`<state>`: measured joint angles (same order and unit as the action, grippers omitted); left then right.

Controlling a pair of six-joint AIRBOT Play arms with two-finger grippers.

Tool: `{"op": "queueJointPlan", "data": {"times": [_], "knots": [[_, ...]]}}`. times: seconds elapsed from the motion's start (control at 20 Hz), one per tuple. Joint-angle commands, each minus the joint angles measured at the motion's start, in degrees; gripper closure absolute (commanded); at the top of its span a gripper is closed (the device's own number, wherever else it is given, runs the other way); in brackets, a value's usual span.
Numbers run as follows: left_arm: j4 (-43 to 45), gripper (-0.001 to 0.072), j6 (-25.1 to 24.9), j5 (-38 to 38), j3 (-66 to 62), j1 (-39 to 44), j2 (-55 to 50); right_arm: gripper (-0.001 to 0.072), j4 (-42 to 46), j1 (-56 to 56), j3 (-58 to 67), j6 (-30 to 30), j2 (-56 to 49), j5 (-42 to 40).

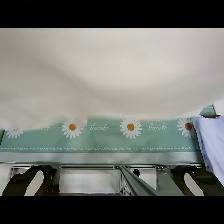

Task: Fold the shirts.

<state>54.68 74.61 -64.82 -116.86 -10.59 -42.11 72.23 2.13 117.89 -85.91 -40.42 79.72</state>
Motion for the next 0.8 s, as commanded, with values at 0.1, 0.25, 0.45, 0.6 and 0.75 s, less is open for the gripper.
{"op": "queueJointPlan", "data": {"times": [0.1, 0.25, 0.45, 0.6, 0.75], "knots": [[14.53, 0.0671, 4.79, -7.17, 3.26, 10.75, 3.1, 0.0687, 1.16, -0.02, -1.99, -2.34, 2.73, 10.29], [15.3, 0.0671, 6.25, -9.2, 15.13, 11.8, 3.06, 0.0687, -0.22, -0.02, -11.56, -2.97, 2.73, 12.76], [14.97, 0.0671, 6.25, -4.11, 33.64, 11.8, 0.79, 0.0687, -1.36, -0.04, -32.39, -1.9, 2.45, 5.53], [14.97, 0.0671, 6.27, 6.4, 43.58, 11.8, -3.91, 0.0687, 2.43, -0.02, -44.24, -1.84, -2.14, -6.1], [14.78, 0.0671, 6.29, 13.88, 45.05, 11.8, -12.83, 0.0687, 1.84, 0.02, -44.52, -2.73, -13.29, -13.97]]}}
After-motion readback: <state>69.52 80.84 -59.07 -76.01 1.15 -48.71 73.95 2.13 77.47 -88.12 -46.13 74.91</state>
